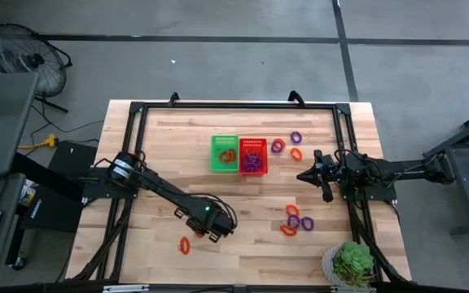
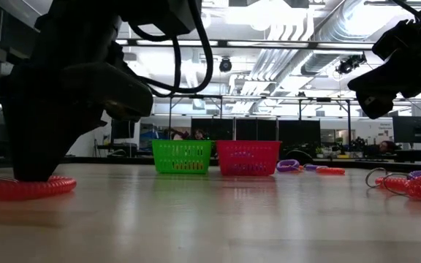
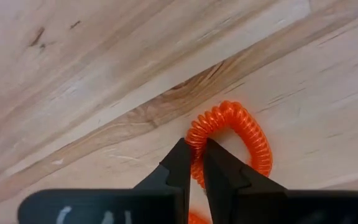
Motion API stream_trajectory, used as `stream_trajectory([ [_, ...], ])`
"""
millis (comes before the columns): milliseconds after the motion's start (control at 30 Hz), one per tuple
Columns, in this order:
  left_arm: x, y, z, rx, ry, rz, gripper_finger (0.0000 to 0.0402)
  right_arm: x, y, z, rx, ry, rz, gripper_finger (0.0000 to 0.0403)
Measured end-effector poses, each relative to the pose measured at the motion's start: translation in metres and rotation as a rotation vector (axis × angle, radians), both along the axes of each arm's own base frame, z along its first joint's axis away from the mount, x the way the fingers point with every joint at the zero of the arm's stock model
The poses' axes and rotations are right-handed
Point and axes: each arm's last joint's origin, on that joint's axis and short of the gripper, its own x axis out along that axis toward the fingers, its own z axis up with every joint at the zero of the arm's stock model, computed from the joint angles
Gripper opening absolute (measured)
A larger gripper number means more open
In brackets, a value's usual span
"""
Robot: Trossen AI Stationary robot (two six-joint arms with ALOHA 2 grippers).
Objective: Sort spring keychains
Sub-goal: Put the orange spring keychain into the green bin
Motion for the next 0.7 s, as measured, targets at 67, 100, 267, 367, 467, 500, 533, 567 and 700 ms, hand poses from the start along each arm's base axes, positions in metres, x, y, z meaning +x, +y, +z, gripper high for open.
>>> stream_trajectory([
  [67, 0.002, 0.0, 0.005, 0.02, 0.002, -0.022, 0.0026, 0.0, 0.0, 0.0, 0.0, 0.001, -0.001, 0.0012],
  [100, 0.003, 0.0, 0.008, 0.03, 0.001, -0.033, 0.0026, 0.0, 0.0, 0.0, 0.0, 0.001, -0.001, 0.0012],
  [267, 0.004, 0.015, 0.026, 0.114, 0.011, -0.045, 0.0026, 0.0, 0.0, 0.0, 0.0, 0.0, -0.001, 0.0012],
  [367, 0.003, 0.025, 0.044, 0.132, -0.031, -0.025, 0.0026, 0.0, 0.0, 0.0, 0.0, 0.0, 0.0, 0.0012],
  [467, -0.002, 0.041, 0.068, 0.179, -0.081, -0.004, 0.0026, 0.0, 0.0, 0.0, 0.0, 0.0, 0.0, 0.0012],
  [500, -0.003, 0.047, 0.075, 0.194, -0.107, 0.001, 0.0026, 0.0, 0.0, 0.0, 0.0, 0.001, 0.0, 0.0012],
  [533, -0.006, 0.054, 0.083, 0.221, -0.11, 0.006, 0.0026, 0.0, 0.0, 0.0, 0.0, 0.001, 0.0, 0.0012],
  [567, -0.009, 0.062, 0.091, 0.241, -0.112, 0.01, 0.0026, 0.0, 0.0, 0.0, 0.0, 0.002, -0.001, 0.0012],
  [700, -0.012, 0.094, 0.112, 0.287, -0.183, 0.031, 0.0026, 0.0, 0.0, 0.0, 0.0, 0.001, 0.0, 0.0012],
])
